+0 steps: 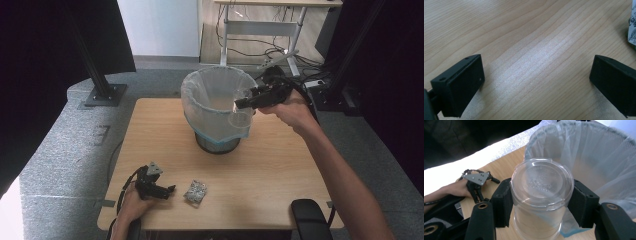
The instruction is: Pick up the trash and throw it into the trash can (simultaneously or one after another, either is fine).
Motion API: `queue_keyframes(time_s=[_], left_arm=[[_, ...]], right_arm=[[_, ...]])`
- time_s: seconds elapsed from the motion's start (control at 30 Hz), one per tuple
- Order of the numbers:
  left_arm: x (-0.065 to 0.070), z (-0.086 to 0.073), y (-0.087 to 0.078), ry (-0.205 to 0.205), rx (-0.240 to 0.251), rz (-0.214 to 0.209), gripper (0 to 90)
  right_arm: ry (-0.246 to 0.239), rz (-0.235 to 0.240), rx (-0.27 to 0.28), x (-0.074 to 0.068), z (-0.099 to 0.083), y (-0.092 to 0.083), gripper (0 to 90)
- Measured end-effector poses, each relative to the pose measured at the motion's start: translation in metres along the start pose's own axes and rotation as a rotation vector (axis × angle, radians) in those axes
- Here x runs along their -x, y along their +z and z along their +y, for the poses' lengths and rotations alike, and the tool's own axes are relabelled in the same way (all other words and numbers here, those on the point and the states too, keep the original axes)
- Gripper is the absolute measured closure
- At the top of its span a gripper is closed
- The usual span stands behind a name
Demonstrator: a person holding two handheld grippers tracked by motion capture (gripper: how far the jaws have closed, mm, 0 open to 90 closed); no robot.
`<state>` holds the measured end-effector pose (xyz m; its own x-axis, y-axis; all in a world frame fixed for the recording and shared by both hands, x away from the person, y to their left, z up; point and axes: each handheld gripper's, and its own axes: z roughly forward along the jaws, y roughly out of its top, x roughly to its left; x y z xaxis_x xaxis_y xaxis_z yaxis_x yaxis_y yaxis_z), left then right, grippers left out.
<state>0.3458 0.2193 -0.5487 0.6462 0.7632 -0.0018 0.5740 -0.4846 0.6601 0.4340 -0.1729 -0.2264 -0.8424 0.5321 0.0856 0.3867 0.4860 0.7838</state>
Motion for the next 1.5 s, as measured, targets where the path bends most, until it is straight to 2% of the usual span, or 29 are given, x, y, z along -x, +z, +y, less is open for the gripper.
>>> queue_keyframes(time_s=[0.2,0.87,1.07,1.5], left_arm=[[0.0,0.0,0.0,0.0,-0.001,-0.001,0.0],[0.0,0.0,0.0,0.0,0.0,0.0,0.0],[0.0,0.0,0.0,0.0,-0.002,0.001,0.0],[0.0,0.0,0.0,0.003,-0.001,-0.003,0.0]], right_arm=[[0.001,-0.002,0.014,0.002,0.012,-0.004,41.4],[-0.001,-0.068,0.037,0.014,0.044,-0.008,41.6],[0.007,-0.084,0.05,0.022,0.053,-0.006,41.6],[0.006,-0.13,0.044,0.037,0.073,0.006,41.6]])
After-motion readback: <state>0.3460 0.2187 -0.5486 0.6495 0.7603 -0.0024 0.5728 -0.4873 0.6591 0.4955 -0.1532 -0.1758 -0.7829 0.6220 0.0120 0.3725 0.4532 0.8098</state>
